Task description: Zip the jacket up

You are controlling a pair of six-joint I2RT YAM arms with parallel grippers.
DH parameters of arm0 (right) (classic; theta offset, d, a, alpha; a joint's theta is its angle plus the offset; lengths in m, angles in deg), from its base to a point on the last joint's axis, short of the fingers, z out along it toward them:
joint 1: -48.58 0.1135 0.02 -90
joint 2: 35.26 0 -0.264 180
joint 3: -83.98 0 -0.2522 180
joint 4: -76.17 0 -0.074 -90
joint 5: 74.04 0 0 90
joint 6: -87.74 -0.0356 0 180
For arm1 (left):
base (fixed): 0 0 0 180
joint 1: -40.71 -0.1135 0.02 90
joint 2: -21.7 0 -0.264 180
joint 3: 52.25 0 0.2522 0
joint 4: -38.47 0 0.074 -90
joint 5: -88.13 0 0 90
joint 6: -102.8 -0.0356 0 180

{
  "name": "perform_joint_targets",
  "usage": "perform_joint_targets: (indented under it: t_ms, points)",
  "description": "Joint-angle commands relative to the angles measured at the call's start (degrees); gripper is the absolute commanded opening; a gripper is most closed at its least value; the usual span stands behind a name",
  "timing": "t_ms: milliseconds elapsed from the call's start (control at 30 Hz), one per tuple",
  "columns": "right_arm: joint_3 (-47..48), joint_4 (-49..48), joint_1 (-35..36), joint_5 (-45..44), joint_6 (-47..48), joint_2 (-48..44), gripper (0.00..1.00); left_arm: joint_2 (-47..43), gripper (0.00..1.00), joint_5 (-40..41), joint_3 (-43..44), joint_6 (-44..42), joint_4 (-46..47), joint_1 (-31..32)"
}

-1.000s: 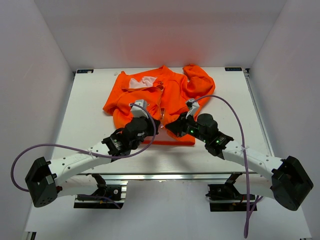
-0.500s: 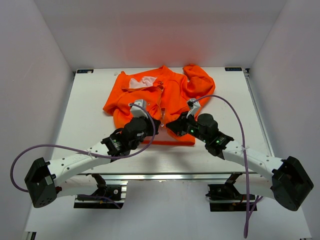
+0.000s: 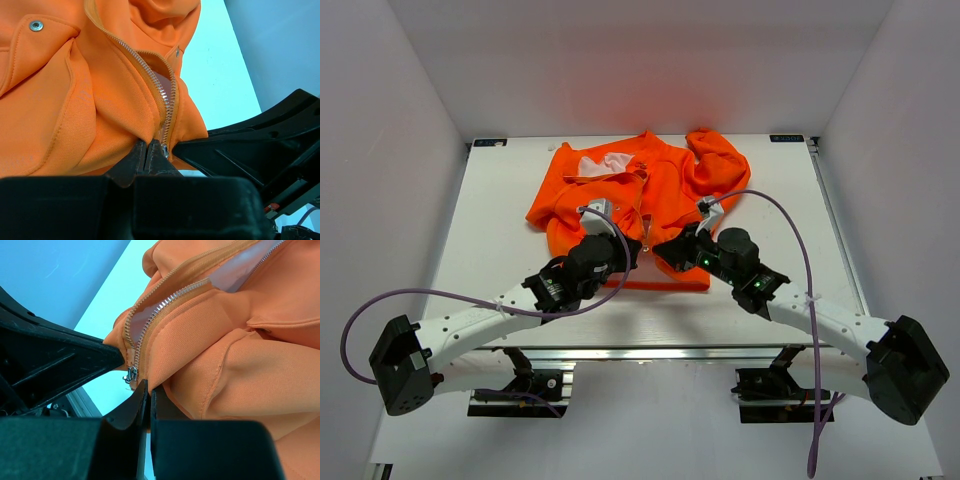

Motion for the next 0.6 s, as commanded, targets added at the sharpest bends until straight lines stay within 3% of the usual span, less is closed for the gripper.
perform_joint_targets:
  t_ms: [0, 567]
  points:
    - [-0.2, -4.8, -0.1, 0.0, -0.7, -1.6, 0.0, -1.5, 0.0, -1.7, 0.8, 0.6, 1.3, 0.2]
    - [-2.6, -12.3, -0.1, -2.1, -5.4, -1.2, 0.0, -1.5, 0.0, -4.2, 0.5, 1.3, 2.1, 0.2]
